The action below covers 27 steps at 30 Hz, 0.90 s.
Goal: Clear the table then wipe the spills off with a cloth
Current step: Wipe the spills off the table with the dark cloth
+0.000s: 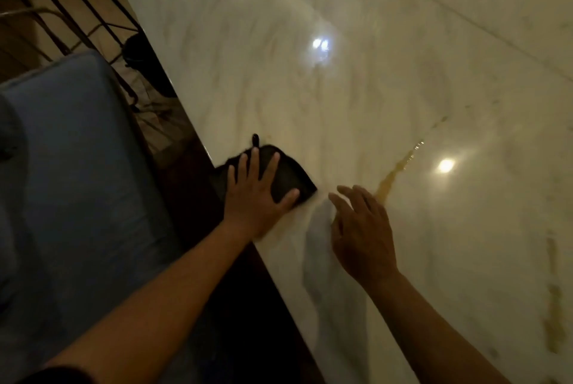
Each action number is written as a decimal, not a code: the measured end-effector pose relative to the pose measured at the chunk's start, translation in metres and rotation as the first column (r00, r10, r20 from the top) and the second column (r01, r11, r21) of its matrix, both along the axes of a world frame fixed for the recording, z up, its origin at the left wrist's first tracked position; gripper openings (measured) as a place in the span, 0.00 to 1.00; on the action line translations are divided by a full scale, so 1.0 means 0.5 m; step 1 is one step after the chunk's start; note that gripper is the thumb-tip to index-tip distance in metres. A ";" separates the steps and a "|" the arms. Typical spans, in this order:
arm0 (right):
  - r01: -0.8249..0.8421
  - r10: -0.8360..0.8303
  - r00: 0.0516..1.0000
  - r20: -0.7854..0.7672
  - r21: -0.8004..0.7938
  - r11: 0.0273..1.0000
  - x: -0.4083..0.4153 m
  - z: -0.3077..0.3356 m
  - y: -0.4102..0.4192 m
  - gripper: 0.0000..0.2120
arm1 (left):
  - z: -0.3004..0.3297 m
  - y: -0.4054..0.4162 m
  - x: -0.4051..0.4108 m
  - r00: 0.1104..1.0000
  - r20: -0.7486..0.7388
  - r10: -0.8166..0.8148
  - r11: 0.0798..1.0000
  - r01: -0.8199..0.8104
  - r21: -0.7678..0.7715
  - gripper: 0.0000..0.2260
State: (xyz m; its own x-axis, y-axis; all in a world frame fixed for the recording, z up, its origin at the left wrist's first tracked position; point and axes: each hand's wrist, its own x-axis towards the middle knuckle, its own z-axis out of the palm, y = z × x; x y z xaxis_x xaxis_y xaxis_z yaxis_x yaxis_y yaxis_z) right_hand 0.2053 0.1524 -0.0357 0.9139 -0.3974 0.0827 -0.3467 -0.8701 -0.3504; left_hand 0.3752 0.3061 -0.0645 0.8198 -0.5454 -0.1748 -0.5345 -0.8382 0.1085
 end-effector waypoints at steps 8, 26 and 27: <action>0.051 -0.052 0.995 -0.081 -0.006 0.999 -0.231 -0.026 -0.010 0.23 | 0.000 -0.030 -0.272 1.000 0.024 0.013 0.999 -0.012 -0.036 0.41; 0.129 -0.126 0.979 -0.163 0.002 0.992 -0.271 -0.014 -0.159 0.26 | 0.006 -0.252 -0.199 0.993 -0.046 0.106 0.994 -0.107 -0.026 0.42; 0.138 -0.135 0.981 -0.141 0.013 0.990 -0.267 -0.011 -0.168 0.25 | 0.002 -0.246 -0.223 0.997 -0.039 0.060 0.997 -0.061 -0.040 0.41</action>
